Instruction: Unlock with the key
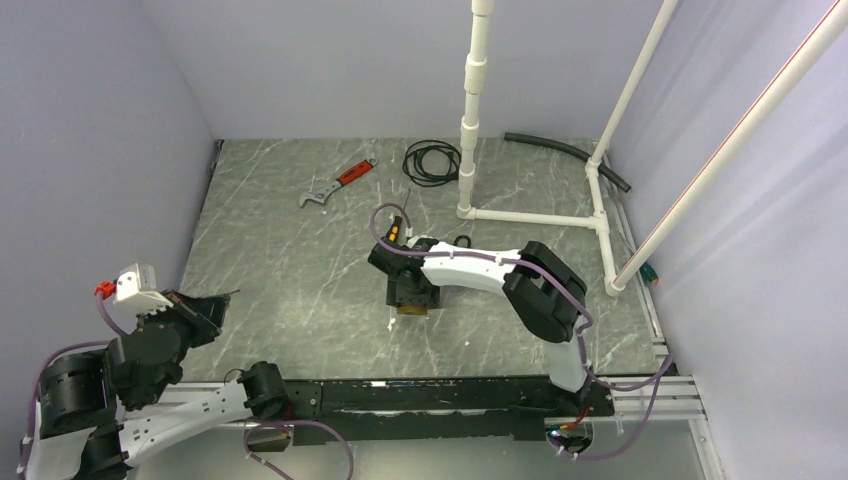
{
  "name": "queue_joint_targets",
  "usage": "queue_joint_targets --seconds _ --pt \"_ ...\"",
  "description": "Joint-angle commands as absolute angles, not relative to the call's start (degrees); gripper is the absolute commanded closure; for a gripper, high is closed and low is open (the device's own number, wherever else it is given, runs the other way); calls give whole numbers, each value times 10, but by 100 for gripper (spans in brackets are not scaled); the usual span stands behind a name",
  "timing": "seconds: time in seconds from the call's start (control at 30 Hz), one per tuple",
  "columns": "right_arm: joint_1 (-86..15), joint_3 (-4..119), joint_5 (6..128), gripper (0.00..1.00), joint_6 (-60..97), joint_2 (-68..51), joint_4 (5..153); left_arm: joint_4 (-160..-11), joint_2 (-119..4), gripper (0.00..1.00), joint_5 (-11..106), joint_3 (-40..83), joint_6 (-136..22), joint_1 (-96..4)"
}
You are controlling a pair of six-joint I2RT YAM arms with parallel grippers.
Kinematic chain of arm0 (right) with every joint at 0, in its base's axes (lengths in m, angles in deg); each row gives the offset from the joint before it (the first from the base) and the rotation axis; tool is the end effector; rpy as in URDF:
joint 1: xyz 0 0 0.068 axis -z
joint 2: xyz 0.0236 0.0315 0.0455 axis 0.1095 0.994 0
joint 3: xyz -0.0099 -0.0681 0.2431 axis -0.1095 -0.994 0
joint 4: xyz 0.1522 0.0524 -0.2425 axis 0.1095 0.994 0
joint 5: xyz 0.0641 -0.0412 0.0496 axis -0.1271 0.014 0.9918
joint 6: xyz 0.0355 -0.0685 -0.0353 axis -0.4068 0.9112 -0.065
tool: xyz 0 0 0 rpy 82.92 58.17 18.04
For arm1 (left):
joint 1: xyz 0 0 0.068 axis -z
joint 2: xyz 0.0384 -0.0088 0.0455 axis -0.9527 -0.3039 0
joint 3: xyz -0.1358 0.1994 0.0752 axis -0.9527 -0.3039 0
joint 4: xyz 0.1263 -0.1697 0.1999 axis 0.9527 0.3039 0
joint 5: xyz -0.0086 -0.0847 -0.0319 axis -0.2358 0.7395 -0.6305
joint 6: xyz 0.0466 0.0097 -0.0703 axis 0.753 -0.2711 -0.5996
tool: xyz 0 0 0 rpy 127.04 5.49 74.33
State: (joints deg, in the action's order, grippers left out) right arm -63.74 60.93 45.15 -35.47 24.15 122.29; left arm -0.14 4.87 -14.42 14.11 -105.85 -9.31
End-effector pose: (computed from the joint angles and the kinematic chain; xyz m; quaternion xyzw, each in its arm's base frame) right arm 0.2356 0.3349 0.0861 0.0414 0.9862 0.0243 0.1587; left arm 0.0571 0.0204 0.3607 -0.2047 0.7833 -0.1959 0.5534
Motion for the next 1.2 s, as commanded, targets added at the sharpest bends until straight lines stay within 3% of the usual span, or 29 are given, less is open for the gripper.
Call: queue_joint_targets --seconds 0.0,0.13,0.2,0.23,0.57,0.9,1.03,1.17 --pt "-635 561 471 48 -359 239 1162 -13 48 100 -148 138 -1058 -96" --pt "-635 519 489 72 -348 188 1103 -17 48 100 -147 137 -1053 -96" --pt "-635 503 496 96 -338 156 1076 -21 47 100 -145 135 -1048 -96" --pt "-635 498 497 100 -335 141 1064 -23 46 100 -145 135 -1046 -96" --pt "-635 440 484 100 -308 -83 982 -226 6 100 -38 88 -853 -96" --pt "-633 305 378 100 -337 -385 906 -489 -103 100 233 37 -701 -95" --pt "-633 291 336 100 -355 -451 933 -564 -138 100 297 29 -677 -96" --pt "-630 352 303 100 -391 -440 1058 -580 -190 100 328 44 -652 -96"
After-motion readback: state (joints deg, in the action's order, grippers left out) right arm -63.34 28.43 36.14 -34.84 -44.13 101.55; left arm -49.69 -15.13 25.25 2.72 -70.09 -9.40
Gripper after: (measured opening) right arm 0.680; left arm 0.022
